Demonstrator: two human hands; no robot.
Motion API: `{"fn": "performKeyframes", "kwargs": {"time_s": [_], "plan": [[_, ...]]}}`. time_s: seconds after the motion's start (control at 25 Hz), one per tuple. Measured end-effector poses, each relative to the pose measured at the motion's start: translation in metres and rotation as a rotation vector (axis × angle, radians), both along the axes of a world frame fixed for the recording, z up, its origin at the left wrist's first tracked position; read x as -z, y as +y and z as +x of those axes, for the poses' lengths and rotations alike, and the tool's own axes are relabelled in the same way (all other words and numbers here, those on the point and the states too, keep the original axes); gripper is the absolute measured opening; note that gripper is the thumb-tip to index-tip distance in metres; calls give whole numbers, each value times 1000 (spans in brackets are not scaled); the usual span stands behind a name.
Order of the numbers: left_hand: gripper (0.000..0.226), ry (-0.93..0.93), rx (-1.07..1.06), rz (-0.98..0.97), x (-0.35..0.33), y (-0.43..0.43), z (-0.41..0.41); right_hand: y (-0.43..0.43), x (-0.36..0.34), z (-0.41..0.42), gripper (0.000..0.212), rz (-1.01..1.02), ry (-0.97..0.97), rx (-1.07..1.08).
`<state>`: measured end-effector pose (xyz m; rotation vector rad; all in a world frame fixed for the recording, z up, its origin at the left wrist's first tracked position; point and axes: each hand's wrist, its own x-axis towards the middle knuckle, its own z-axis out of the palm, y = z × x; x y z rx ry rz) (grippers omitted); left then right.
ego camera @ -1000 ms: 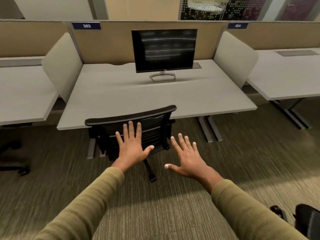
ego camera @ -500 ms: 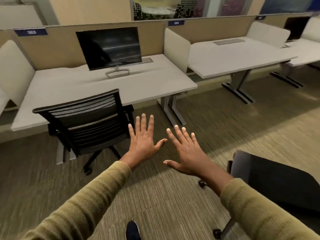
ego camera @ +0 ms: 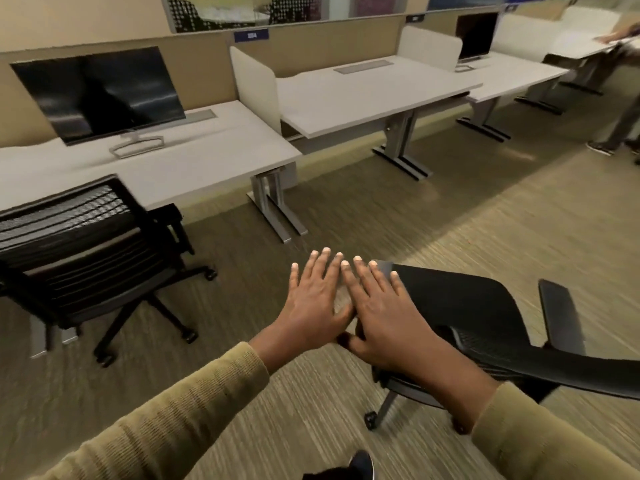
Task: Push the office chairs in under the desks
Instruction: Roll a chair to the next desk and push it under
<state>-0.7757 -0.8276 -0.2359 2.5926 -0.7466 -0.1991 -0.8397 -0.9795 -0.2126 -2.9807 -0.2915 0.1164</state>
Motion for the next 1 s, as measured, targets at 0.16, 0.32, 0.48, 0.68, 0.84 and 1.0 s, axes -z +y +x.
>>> {"fn": "performKeyframes", "kwargs": {"time_s": [0.16, 0.32, 0.48, 0.68, 0.84, 1.0], "plan": [[85, 7, 159, 20, 6, -81, -23, -82, 4, -23, 101, -14, 39, 98], [78, 124, 245, -51, 11, -157, -45, -152, 13, -48, 106, 89, 120, 175], [75, 136, 237, -44, 14, -192, -69, -191, 19, -74, 104, 272, 138, 185], [71, 72, 177, -57, 10, -227, -101, -240, 17, -101, 99, 268, 39, 121], [69, -36, 111, -32, 5, -251, -131, -300, 19, -132, 87, 214, -65, 109], [59, -149, -27, -114, 3, -290, -159, -377, 27, -161, 78, 165, -187, 126]]}}
